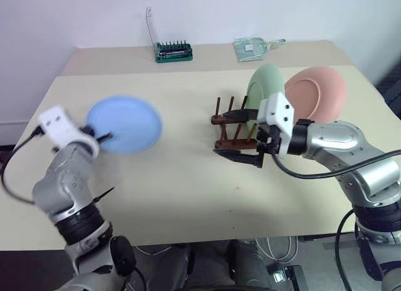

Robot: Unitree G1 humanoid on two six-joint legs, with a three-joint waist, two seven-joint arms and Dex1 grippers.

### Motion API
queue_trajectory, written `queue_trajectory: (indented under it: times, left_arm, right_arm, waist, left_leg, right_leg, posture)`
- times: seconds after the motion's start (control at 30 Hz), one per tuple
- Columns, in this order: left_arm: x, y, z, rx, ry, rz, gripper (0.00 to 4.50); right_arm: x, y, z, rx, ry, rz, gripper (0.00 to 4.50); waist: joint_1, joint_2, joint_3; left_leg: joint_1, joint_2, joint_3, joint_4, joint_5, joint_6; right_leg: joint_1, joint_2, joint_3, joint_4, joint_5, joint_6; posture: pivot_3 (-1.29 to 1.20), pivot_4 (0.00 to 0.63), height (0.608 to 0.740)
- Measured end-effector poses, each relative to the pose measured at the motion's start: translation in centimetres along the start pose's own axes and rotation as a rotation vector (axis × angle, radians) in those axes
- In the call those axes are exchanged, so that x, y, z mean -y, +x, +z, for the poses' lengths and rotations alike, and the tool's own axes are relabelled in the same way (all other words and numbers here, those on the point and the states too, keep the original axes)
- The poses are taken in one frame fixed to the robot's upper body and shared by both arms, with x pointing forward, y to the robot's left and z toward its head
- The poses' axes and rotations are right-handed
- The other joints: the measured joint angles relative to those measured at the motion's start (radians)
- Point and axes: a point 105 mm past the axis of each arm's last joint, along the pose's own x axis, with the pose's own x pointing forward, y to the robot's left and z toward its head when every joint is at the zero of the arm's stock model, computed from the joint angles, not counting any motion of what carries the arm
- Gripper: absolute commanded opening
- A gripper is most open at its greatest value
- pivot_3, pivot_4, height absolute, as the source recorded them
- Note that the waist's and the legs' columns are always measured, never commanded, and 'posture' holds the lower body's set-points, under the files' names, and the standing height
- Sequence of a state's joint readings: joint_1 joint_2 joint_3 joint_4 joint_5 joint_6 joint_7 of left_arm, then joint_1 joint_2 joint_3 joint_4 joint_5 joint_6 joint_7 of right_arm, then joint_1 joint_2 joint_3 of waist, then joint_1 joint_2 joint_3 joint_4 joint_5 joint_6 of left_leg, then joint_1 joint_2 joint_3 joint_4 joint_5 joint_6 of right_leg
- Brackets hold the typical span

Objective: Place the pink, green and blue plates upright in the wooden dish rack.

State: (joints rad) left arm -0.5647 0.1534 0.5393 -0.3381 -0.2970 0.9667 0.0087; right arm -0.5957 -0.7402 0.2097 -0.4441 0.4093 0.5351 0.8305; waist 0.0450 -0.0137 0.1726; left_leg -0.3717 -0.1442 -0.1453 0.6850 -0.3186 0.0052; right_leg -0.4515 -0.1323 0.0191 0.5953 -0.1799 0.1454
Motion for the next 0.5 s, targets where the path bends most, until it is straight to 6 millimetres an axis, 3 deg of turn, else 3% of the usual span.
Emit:
queue_trajectory:
  times: [0.1, 0.17, 0.33, 0.43, 0.5]
  left_arm:
    - [4.8, -0.1, 2.4, 0.108, 0.068, -0.201, 0.00]
    - [7.5, -0.4, 3.0, 0.137, 0.103, -0.307, 0.00]
    - [11.4, -1.4, 3.6, 0.168, 0.142, -0.453, 0.00]
    - [12.8, -2.4, 4.3, 0.197, 0.146, -0.510, 0.00]
    - [12.9, -2.4, 4.0, 0.179, 0.149, -0.512, 0.00]
  right_arm:
    - [0.3, 2.1, -0.3, -0.045, -0.210, -0.019, 4.44]
    - [0.9, 3.3, -0.5, -0.069, -0.324, -0.047, 4.44]
    - [3.5, 5.0, -1.4, -0.151, -0.561, -0.151, 4.44]
    - [3.8, 5.3, -1.4, -0.153, -0.638, -0.167, 3.60]
    - [3.8, 5.3, -1.4, -0.153, -0.672, -0.164, 2.63]
  waist:
    - [-0.022, 0.000, 0.000]
    - [-0.036, 0.000, 0.000]
    - [-0.046, 0.000, 0.000]
    - [-0.043, 0.000, 0.000]
    - [-0.041, 0.000, 0.000]
  left_leg:
    - [-0.001, 0.000, 0.004, -0.001, 0.000, 0.000]
    - [-0.001, 0.001, 0.005, -0.002, 0.000, 0.000]
    - [-0.002, 0.002, 0.005, -0.003, 0.000, 0.000]
    - [-0.002, 0.002, 0.005, -0.003, 0.000, 0.000]
    - [-0.002, 0.002, 0.005, -0.003, 0.000, 0.000]
  right_leg:
    - [-0.005, -0.001, 0.000, 0.001, 0.000, 0.000]
    - [-0.007, -0.001, 0.000, 0.002, 0.000, 0.000]
    - [-0.009, 0.000, 0.000, 0.001, 0.001, -0.002]
    - [-0.008, 0.000, 0.000, 0.001, 0.001, -0.002]
    - [-0.009, 0.000, 0.000, 0.001, 0.001, -0.002]
  posture:
    - [0.00, 0.150, 0.738]
    - [0.00, 0.150, 0.738]
    - [0.00, 0.150, 0.738]
    - [0.00, 0.150, 0.738]
    - [0.00, 0.150, 0.738]
